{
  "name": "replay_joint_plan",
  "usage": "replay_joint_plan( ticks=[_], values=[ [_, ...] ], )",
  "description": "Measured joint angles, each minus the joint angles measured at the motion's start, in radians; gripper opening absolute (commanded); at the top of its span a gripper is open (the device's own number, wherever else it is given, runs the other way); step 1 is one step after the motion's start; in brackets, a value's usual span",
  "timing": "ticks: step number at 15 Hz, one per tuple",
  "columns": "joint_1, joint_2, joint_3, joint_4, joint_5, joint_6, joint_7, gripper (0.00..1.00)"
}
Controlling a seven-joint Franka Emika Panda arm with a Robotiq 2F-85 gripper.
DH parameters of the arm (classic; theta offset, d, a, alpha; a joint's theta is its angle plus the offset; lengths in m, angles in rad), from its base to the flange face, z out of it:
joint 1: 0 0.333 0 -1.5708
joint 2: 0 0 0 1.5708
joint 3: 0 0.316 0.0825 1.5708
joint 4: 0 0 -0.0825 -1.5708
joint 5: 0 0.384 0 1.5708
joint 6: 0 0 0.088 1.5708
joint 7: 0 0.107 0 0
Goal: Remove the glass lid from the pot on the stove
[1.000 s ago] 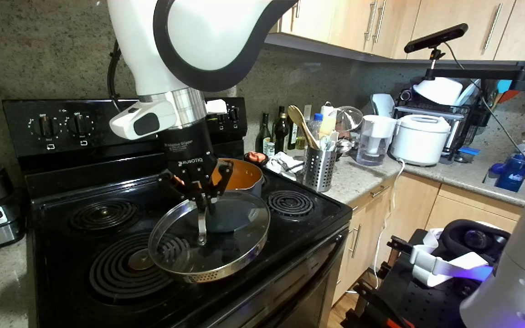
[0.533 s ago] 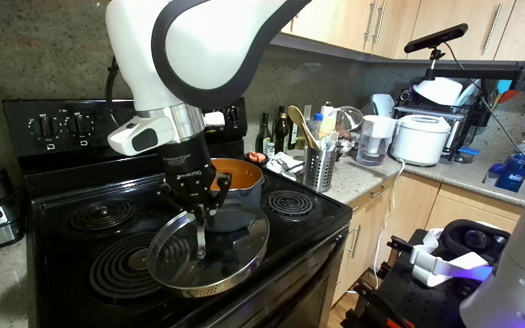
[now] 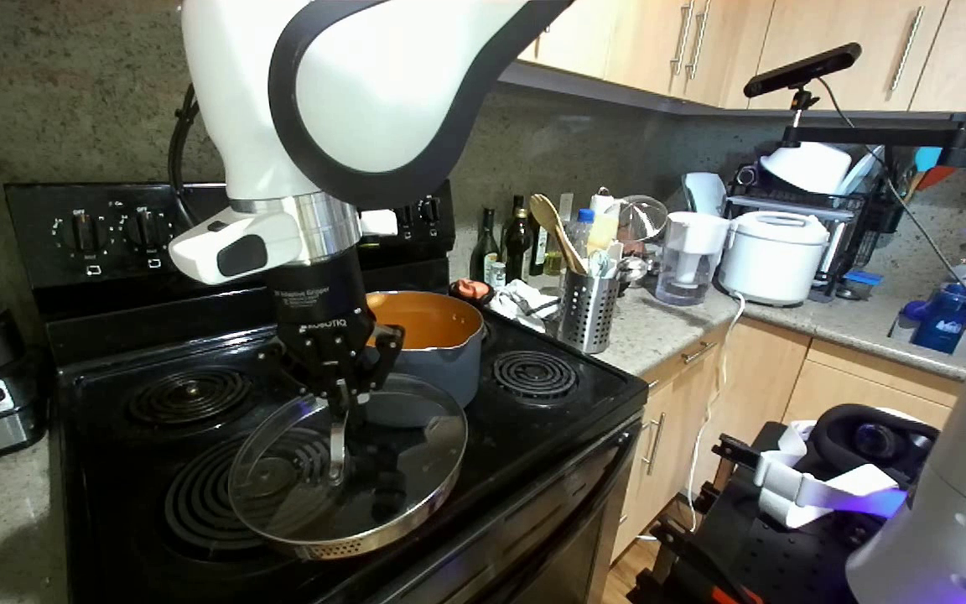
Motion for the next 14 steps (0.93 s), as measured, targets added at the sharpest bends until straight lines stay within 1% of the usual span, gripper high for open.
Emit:
replay_joint_plan(
  ticks=[6, 14],
  values=[
    [-0.007, 0.019, -0.011, 0.006, 0.000, 0.071, 0.000, 0.04],
    [-0.008, 0.088, -0.017, 0.056, -0.005, 0.122, 0.000, 0.04]
  ],
)
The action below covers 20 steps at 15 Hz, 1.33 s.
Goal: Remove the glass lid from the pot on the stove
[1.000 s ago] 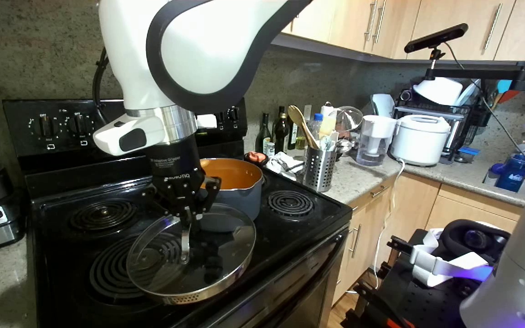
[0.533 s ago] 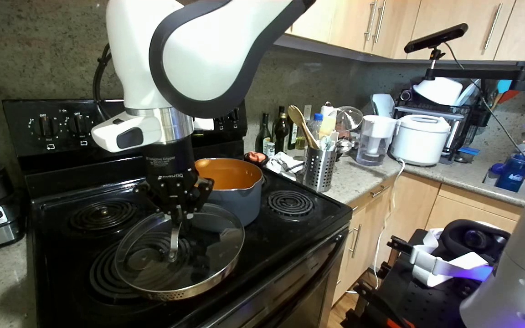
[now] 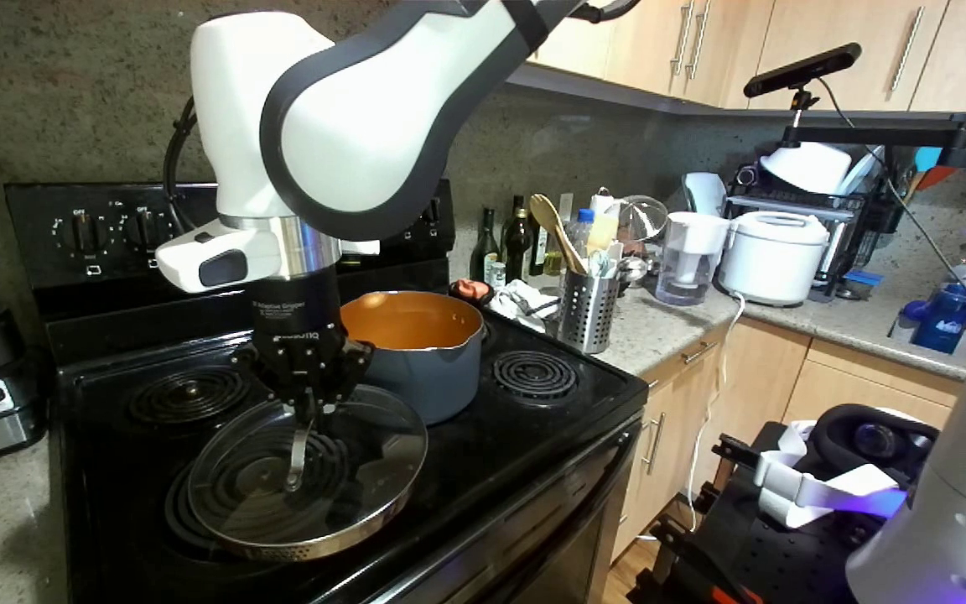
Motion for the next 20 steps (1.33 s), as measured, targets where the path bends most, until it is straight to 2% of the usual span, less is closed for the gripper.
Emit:
replay_joint_plan(
  ticks=[20],
  values=[
    [0.022, 0.126, -0.019, 0.148, -0.020, 0.011, 0.000, 0.04]
  ],
)
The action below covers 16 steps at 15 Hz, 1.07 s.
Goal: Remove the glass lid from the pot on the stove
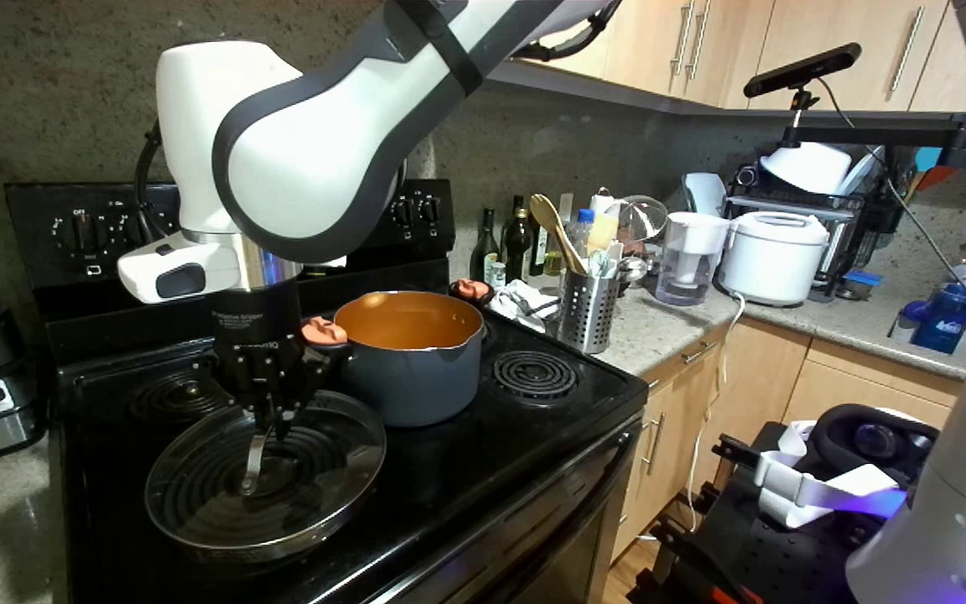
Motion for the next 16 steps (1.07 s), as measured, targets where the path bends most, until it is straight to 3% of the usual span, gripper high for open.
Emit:
replay_joint_plan(
  ticks=[16],
  values=[
    [0.004, 0.102, -0.029, 0.095, -0.011, -0.006, 0.000, 0.04]
  ],
)
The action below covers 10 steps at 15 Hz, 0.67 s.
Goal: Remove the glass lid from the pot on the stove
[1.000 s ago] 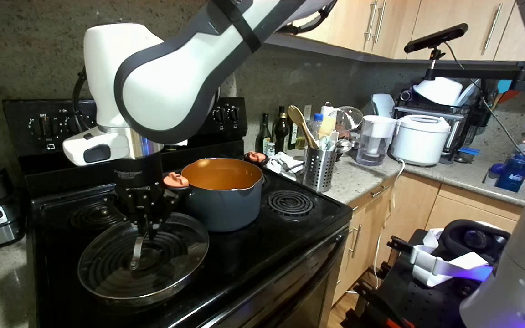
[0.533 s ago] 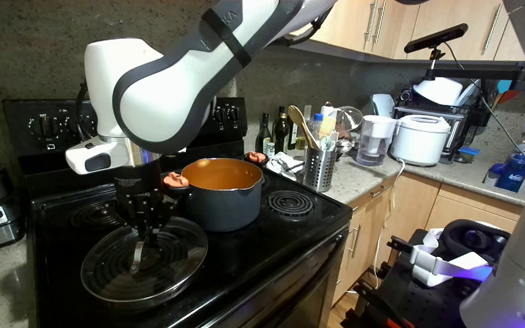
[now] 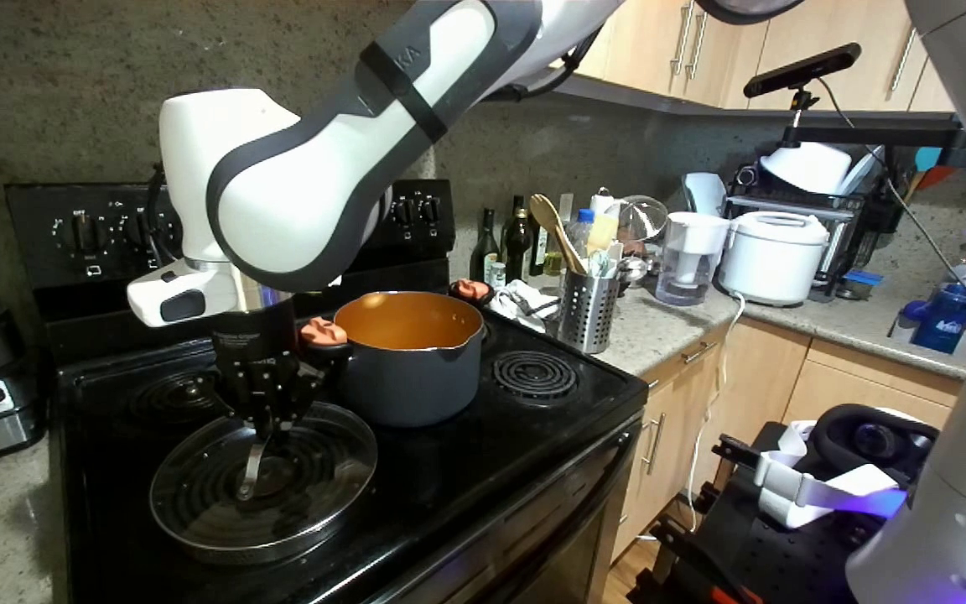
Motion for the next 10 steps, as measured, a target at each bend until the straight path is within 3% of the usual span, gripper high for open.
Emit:
replay_joint_plan(
  ticks=[8, 10],
  values=[
    [0.000, 0.011, -0.001, 0.012, 0.000, -0.003, 0.000, 0.04],
    [0.000, 0.011, -0.001, 0.012, 0.000, -0.004, 0.000, 0.13]
  ],
)
